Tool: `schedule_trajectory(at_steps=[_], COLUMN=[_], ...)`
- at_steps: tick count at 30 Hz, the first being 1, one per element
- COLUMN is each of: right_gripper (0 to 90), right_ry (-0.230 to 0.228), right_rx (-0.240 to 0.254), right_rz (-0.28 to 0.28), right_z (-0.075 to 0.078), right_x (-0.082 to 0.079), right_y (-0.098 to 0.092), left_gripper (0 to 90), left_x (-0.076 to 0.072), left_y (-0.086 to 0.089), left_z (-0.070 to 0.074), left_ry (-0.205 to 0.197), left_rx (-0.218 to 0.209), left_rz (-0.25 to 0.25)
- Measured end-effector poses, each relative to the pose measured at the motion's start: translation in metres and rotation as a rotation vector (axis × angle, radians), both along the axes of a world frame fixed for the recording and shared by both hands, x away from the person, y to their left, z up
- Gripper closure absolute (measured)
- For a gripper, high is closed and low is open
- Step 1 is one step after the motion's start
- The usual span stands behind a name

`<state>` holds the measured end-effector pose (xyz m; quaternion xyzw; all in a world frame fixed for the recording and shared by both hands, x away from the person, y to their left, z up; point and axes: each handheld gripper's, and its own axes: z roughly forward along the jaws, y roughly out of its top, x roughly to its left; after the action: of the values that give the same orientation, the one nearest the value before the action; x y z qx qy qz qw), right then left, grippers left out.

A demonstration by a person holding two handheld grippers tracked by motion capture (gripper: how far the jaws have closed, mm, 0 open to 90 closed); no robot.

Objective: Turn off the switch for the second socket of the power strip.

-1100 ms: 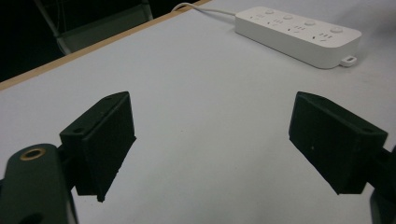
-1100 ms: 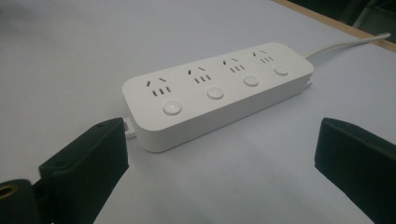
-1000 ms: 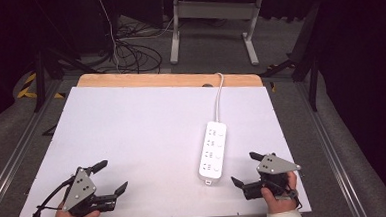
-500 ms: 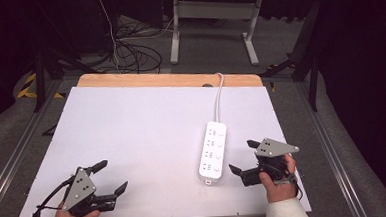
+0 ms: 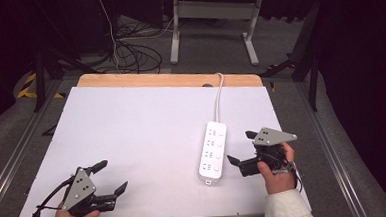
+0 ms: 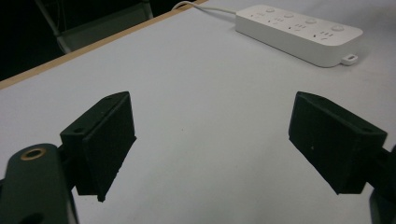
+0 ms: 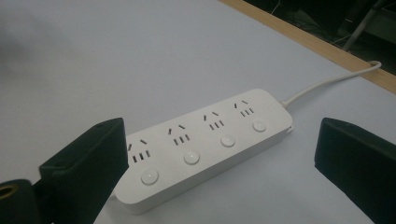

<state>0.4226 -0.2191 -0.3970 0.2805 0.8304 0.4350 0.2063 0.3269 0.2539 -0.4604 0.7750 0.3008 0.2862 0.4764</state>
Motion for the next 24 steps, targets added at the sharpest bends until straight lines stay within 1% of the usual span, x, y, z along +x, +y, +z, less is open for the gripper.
schedule_trajectory(at_steps=[10, 16, 17, 19, 20, 21, 22, 23, 24], right_gripper=[3.3, 3.3, 3.3, 3.3, 3.3, 3.3, 3.3, 3.3, 3.3], right_ry=[0.011, 0.022, 0.027, 0.032, 0.041, 0.041, 0.065, 0.065, 0.076], right_rx=[0.007, 0.013, 0.008, 0.006, 0.012, 0.012, 0.042, 0.042, 0.06], right_rz=[0.006, 0.004, 0.001, -0.001, 0.001, 0.001, 0.006, 0.006, 0.001], right_z=[0.005, 0.003, 0.002, 0.001, 0.0, 0.0, 0.0, 0.0, 0.0], right_x=[0.015, 0.022, 0.025, 0.026, 0.028, 0.028, 0.03, 0.03, 0.032], right_y=[0.004, 0.006, 0.007, 0.007, 0.007, 0.007, 0.007, 0.007, 0.006], left_gripper=[15.3, 15.3, 15.3, 15.3, 15.3, 15.3, 15.3, 15.3, 15.3], left_x=[0.0, 0.0, 0.0, 0.0, 0.0, 0.0, 0.0, 0.0, 0.0], left_y=[0.0, 0.0, 0.0, 0.0, 0.0, 0.0, 0.0, 0.0, 0.0], left_z=[0.0, 0.0, 0.0, 0.0, 0.0, 0.0, 0.0, 0.0, 0.0], left_ry=[0.002, -0.002, -0.002, -0.002, 0.001, 0.002, 0.002, 0.002, -0.002], left_rx=[0.002, 0.006, 0.006, 0.006, 0.004, 0.003, 0.003, 0.004, 0.006], left_rz=[-0.001, -0.002, -0.002, -0.002, -0.003, -0.003, -0.003, -0.004, -0.002])
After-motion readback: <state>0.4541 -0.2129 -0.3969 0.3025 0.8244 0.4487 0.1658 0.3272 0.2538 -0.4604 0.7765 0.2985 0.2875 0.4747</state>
